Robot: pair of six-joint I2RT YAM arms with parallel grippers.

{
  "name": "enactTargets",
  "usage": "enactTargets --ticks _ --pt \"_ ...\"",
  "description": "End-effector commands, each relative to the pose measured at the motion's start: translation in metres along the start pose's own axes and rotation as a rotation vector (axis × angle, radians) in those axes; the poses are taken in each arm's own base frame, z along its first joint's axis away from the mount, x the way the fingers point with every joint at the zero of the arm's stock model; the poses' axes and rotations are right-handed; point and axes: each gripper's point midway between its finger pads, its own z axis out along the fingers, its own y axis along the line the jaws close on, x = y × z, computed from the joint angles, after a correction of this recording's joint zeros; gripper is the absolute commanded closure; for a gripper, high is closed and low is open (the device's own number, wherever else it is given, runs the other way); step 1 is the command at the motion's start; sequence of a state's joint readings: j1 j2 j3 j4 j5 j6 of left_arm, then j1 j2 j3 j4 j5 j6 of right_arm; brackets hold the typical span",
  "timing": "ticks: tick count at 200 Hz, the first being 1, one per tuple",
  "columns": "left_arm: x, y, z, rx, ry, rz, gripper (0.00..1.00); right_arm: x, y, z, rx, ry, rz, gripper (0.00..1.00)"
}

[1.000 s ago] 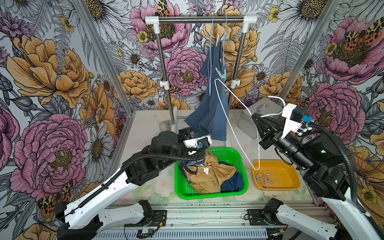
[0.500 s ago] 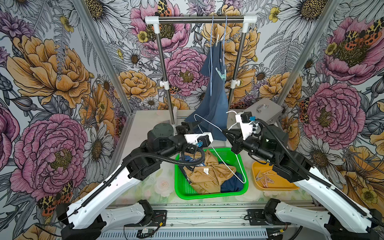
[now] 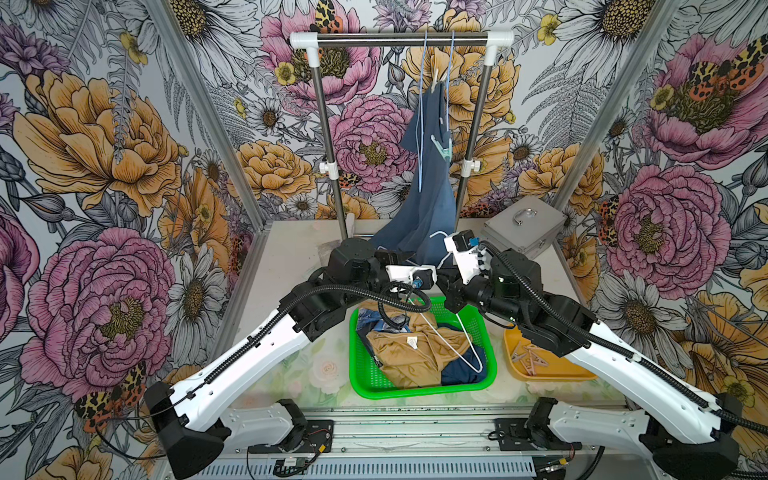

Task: Remove the clothespins securing t-shirts to the hanger
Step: Place the hanger on the clothes rail.

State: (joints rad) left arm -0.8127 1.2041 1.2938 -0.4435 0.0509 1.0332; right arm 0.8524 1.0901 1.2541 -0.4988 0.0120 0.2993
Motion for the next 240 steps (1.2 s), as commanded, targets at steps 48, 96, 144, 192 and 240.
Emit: enactTargets --ticks 48,96,144,192,240 --pt "0.009 -0.007 0.013 0.045 -0.018 0.008 0.71 -0.019 0.009 -0.005 -0.028 -0.036 0.024 1.00" --pt "0.007 -0.006 0.016 0.052 -0.025 -0.004 0.82 -0.018 0.013 -0.001 -0.039 -0.025 0.016 1.00" --pt "0.010 0.000 0.013 0.041 -0.027 -0.028 0.96 -0.011 0.014 0.001 -0.051 -0.008 -0.004 1.00" --pt "0.018 0.010 0.002 0.024 -0.041 -0.038 0.97 0.000 0.012 -0.008 -0.051 0.016 0.000 0.67" --pt "0.030 0.014 -0.003 0.012 -0.024 -0.042 0.97 0.015 0.008 -0.028 -0.035 0.078 0.006 0.59"
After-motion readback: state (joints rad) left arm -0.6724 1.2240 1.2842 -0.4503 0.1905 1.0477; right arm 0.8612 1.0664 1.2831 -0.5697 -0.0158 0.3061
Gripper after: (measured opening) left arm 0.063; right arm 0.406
